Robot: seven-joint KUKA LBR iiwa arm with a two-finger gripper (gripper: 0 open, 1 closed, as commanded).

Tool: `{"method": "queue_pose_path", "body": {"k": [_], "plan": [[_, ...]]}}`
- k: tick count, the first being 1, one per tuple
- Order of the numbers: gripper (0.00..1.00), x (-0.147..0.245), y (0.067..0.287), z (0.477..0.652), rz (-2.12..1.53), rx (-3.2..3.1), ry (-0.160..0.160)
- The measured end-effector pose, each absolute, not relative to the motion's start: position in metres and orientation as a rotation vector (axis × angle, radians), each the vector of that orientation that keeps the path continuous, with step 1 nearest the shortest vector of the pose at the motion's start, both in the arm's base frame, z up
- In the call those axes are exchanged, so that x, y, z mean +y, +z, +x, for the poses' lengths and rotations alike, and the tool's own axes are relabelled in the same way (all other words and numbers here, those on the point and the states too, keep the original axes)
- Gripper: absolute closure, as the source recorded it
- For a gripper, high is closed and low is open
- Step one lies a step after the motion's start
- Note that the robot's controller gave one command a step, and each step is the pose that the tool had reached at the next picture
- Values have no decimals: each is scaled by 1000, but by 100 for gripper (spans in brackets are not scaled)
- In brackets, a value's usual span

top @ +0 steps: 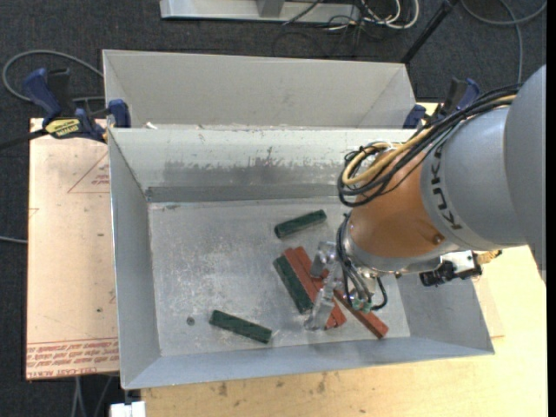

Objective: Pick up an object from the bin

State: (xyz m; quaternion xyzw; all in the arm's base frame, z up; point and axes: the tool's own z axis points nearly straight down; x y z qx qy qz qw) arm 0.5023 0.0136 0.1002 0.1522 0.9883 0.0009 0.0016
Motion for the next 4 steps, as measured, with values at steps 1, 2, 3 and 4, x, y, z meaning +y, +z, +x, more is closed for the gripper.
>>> {"method": "queue_pose_path", "body": {"k": [1, 2, 3, 4], "plan": [[0, 21, 100, 525, 721, 3056, 2], [0, 29, 70, 519, 814, 3028, 2], [0, 29, 71, 520, 811, 3031, 1], [100, 29, 74, 522, 809, 3025, 4]]}}
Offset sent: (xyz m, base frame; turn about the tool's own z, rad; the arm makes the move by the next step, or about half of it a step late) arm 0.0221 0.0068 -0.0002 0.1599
